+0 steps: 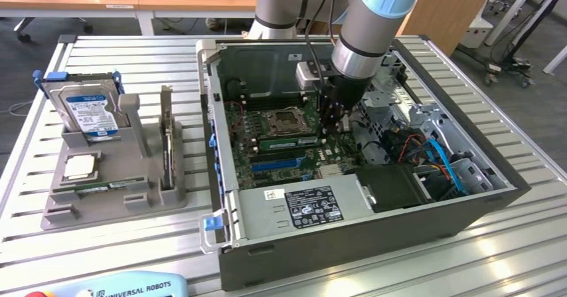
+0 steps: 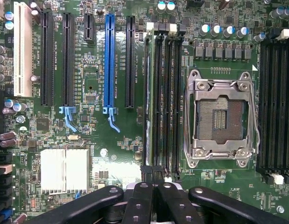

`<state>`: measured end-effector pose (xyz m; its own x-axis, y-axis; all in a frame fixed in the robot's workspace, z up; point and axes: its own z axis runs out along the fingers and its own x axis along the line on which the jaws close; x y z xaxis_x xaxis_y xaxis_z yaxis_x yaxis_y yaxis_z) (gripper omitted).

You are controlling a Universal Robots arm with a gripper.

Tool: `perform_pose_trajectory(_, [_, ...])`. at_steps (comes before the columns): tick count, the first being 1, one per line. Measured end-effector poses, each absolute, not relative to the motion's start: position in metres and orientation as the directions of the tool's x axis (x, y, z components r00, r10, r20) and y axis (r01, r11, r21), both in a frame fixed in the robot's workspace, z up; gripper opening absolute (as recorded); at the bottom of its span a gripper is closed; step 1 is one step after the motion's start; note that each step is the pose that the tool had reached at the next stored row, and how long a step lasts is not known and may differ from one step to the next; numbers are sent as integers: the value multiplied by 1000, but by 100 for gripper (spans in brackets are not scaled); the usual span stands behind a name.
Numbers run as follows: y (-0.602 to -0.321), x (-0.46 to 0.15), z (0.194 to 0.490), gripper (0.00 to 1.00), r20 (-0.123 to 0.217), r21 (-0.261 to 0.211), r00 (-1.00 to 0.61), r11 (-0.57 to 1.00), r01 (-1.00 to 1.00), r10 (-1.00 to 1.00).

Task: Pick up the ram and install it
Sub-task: 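Press down the ram until it locks into place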

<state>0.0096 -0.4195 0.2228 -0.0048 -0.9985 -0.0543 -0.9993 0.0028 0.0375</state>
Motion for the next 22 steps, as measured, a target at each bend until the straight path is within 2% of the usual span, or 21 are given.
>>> perform_pose_trajectory(22, [-419, 10, 225, 10, -55, 37, -5, 3, -999, -998])
